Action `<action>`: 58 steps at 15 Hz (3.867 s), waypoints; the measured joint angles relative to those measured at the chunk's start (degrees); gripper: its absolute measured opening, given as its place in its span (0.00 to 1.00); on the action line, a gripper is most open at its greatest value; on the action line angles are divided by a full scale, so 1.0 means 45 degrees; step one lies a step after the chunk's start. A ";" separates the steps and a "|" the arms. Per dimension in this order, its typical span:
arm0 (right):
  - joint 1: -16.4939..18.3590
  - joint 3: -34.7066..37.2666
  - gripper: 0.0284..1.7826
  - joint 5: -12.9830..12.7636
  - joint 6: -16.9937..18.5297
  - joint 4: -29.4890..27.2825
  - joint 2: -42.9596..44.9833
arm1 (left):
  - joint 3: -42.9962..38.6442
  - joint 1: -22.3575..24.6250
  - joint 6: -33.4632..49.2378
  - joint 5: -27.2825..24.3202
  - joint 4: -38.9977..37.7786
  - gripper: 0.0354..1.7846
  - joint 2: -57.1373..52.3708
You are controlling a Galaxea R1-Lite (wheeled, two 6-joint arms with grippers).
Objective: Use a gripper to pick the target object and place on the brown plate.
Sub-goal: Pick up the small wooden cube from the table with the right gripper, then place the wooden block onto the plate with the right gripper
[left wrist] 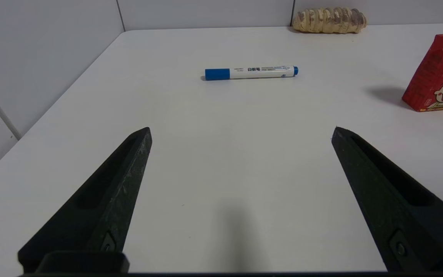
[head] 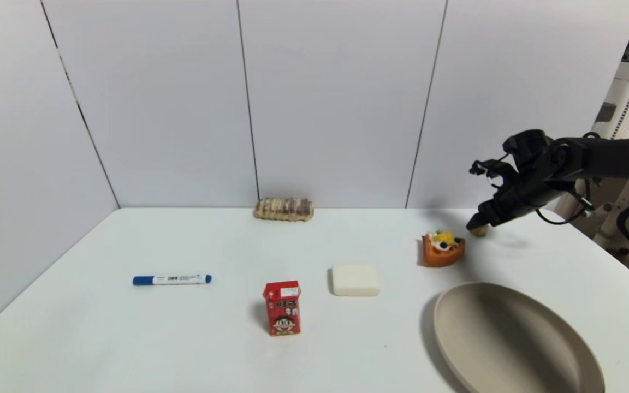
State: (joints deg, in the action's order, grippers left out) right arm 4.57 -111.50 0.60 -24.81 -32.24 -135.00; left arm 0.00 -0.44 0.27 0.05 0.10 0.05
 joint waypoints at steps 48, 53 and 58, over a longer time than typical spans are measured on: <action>-0.0087 0.9200 0.18 0.1311 0.2322 -0.0219 0.8726 | 0.0000 0.0000 0.0000 0.0005 0.0000 0.94 -0.0005; -0.1959 1.2399 0.19 0.2108 0.2752 0.0152 1.1226 | 0.0000 0.0000 -0.0005 0.0005 0.0000 0.94 -0.0005; -0.2327 1.3502 0.56 0.2078 0.2698 0.0623 1.2220 | 0.0000 0.0000 -0.0005 0.0005 0.0000 0.94 -0.0005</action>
State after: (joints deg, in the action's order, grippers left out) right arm -5.90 -50.74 9.95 -12.67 -29.44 -80.01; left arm 0.00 -0.44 0.24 0.07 0.10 0.02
